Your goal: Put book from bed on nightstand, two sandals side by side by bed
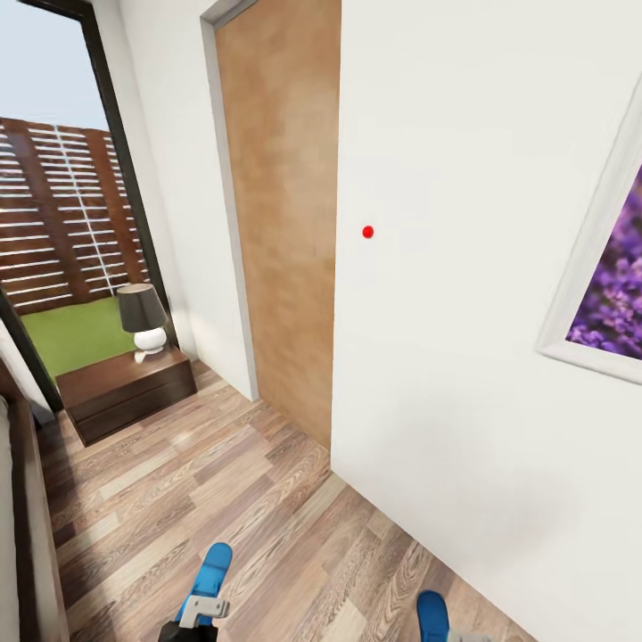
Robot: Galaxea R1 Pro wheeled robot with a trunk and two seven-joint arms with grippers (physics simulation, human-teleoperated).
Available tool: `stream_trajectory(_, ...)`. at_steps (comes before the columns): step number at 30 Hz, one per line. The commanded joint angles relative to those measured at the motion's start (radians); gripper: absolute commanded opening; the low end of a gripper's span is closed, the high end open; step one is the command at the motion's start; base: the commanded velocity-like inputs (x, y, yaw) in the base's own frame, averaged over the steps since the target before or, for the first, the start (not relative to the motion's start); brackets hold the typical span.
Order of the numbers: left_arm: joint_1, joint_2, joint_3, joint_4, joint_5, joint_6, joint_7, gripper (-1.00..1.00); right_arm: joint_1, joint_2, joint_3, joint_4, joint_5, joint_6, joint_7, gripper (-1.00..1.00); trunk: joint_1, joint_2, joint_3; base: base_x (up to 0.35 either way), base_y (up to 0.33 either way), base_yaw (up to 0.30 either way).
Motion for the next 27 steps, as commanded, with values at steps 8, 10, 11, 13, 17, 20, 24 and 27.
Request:
stream_trajectory(8, -0.001, 0.001, -0.007, 0.000, 0.013, -0.010, -0.003, -1.00, -0.001, 0.006, 0.022, 0.003, -0.011, -0.004, 0.030, -1.00, 0.001, -0.002, -0.002, 0.000, 0.000, 0.000)
stream_trajectory(10, -0.001, 0.001, -0.007, -0.001, 0.013, -0.012, -0.003, -1.00, -0.001, 0.010, 0.045, 0.004, -0.011, -0.004, 0.033, -1.00, 0.001, -0.002, -0.002, 0.000, 0.000, 0.000)
stream_trajectory(11, -0.001, 0.001, -0.007, -0.001, 0.013, -0.012, -0.003, -1.00, -0.001, 0.011, 0.055, 0.004, -0.011, -0.004, 0.034, -1.00, 0.001, -0.002, -0.002, 0.000, 0.000, 0.000)
stream_trajectory(13, -0.001, 0.000, -0.007, -0.001, 0.012, -0.013, -0.003, -1.00, -0.001, 0.012, 0.074, 0.004, -0.011, -0.005, 0.036, -1.00, 0.001, -0.002, -0.002, 0.000, 0.000, 0.000)
stream_trajectory(17, -0.001, 0.000, -0.007, -0.001, 0.011, -0.013, -0.003, -1.00, -0.001, 0.013, 0.102, 0.004, -0.011, -0.007, 0.060, -1.00, 0.001, -0.002, -0.002, 0.000, 0.000, 0.000)
stream_trajectory(20, -0.001, 0.000, -0.008, -0.002, 0.010, -0.014, -0.003, -1.00, -0.001, 0.011, 0.110, 0.006, -0.011, -0.010, 0.079, -1.00, 0.001, -0.002, -0.002, 0.000, 0.000, 0.000)
stream_trajectory(24, -0.001, 0.000, -0.008, -0.002, 0.010, -0.014, -0.003, -1.00, -0.001, 0.011, 0.112, 0.008, -0.010, -0.011, 0.085, -1.00, 0.001, -0.002, -0.002, 0.015, 0.000, 0.000)
stream_trajectory(27, -0.001, 0.000, -0.008, -0.003, 0.010, -0.015, -0.003, -1.00, -0.001, 0.012, 0.114, 0.011, -0.010, -0.012, 0.086, -1.00, 0.001, -0.002, -0.002, 0.144, 0.000, 0.000)
